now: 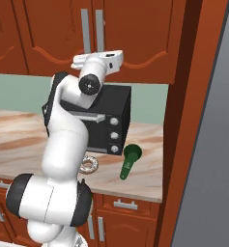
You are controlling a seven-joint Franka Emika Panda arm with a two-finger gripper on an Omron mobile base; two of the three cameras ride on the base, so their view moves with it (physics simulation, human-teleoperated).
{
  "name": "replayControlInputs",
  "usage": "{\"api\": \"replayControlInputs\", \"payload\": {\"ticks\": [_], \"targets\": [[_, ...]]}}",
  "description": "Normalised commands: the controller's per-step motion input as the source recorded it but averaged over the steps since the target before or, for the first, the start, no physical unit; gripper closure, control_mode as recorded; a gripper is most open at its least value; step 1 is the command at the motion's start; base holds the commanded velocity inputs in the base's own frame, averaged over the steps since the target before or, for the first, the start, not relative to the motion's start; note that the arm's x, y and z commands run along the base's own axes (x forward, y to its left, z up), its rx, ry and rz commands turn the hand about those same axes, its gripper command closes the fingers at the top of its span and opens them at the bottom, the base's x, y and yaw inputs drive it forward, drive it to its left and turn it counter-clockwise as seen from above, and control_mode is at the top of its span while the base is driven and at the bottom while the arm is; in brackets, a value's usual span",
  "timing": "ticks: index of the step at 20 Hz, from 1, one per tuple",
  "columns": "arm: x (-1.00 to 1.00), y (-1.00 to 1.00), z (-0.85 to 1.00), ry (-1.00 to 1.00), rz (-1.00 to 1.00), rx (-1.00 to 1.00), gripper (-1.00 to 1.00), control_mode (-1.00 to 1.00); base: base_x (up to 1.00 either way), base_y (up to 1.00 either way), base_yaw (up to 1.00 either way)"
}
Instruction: Pick the pan from the cabinet and place it on the stove. Then turn on the stove burner for the pan.
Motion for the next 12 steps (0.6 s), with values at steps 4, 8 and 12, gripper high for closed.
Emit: {"api": "replayControlInputs", "payload": {"ticks": [4,8,12], "targets": [[-0.58,-0.01,0.16,0.00,0.05,-0.02,1.00,-1.00,0.00,0.00,0.00],[-0.44,-0.10,0.39,0.02,0.06,-0.07,1.00,-1.00,0.00,0.00,0.00],[-0.37,-0.20,0.28,0.05,0.08,-0.05,1.00,-1.00,0.00,0.00,0.00]]}}
